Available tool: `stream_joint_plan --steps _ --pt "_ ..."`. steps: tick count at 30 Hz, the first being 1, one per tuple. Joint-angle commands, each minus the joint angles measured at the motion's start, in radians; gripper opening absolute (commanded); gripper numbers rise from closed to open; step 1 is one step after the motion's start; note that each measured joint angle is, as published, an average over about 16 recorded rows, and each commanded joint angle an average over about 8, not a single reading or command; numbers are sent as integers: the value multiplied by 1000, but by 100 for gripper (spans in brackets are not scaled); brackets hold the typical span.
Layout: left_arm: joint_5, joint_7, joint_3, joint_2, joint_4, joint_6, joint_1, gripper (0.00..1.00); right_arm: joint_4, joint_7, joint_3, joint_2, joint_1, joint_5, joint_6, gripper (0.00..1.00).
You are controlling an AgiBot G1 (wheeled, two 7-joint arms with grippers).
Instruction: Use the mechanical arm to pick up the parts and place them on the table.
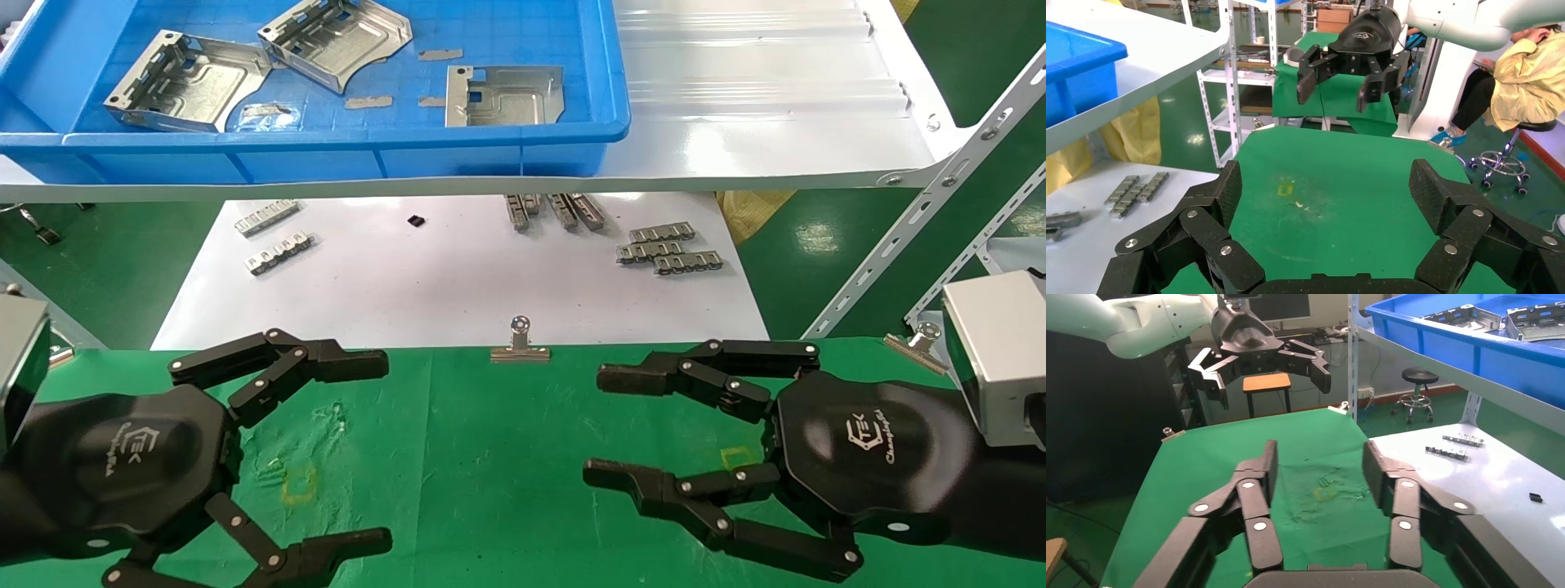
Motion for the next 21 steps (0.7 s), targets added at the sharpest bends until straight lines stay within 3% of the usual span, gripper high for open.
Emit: stream_joint_plan --steps 1,14,17,21 --pt "0 0 0 0 0 0 0 100 0 0 0 0 0 0 0 0" --pt "15 3 -2 10 6 -21 -33 100 0 0 0 0 0 0 0 0" --pt "51 -2 -1 34 29 -60 -112 100 0 0 0 0 0 0 0 0" --pt "137 -19 20 99 115 -124 -299 100 0 0 0 0 0 0 0 0"
